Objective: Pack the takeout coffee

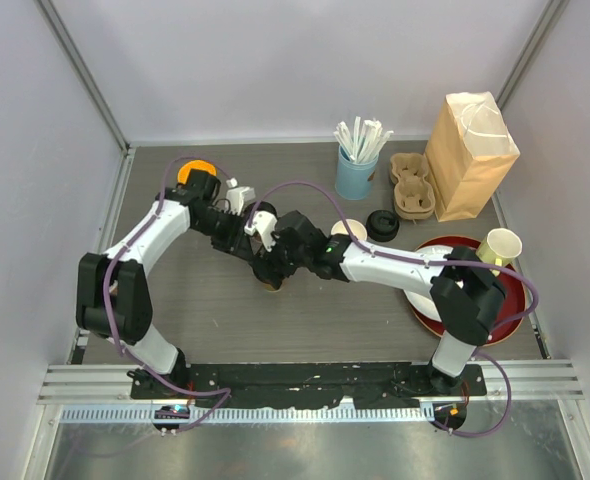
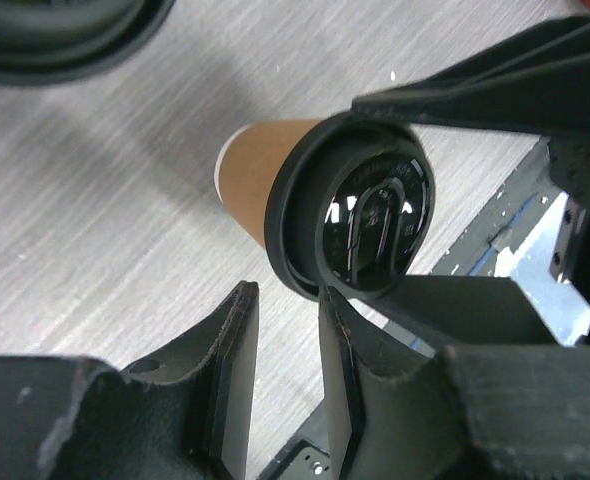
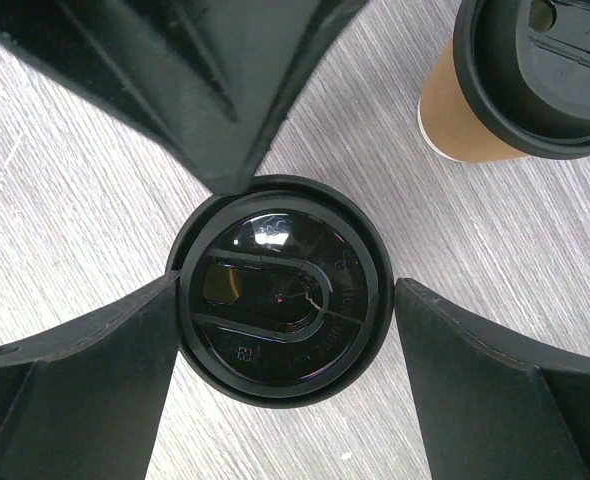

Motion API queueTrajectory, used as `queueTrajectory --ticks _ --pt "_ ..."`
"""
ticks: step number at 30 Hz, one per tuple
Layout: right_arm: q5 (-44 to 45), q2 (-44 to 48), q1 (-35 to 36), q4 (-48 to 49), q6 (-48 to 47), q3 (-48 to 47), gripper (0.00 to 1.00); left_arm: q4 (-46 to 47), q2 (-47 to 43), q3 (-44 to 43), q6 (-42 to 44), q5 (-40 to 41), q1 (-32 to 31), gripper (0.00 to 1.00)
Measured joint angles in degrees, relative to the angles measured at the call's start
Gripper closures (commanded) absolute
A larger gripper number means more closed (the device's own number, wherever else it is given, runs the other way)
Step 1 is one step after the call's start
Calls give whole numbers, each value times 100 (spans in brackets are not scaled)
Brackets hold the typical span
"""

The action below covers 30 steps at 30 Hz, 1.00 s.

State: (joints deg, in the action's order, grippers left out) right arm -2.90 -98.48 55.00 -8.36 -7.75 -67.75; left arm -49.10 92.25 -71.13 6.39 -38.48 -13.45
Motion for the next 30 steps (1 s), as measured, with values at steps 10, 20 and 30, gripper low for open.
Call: queueTrajectory --ticks 10,20,30 --pt "-76 111 -26 363 0 280 17 24 192 450 -313 -518 120 68" --pt "-144 173 -50 713 42 527 30 79 533 516 -614 -863 232 83" --pt "-146 354 -96 1338 234 1029 37 57 903 498 -920 -1416 369 100"
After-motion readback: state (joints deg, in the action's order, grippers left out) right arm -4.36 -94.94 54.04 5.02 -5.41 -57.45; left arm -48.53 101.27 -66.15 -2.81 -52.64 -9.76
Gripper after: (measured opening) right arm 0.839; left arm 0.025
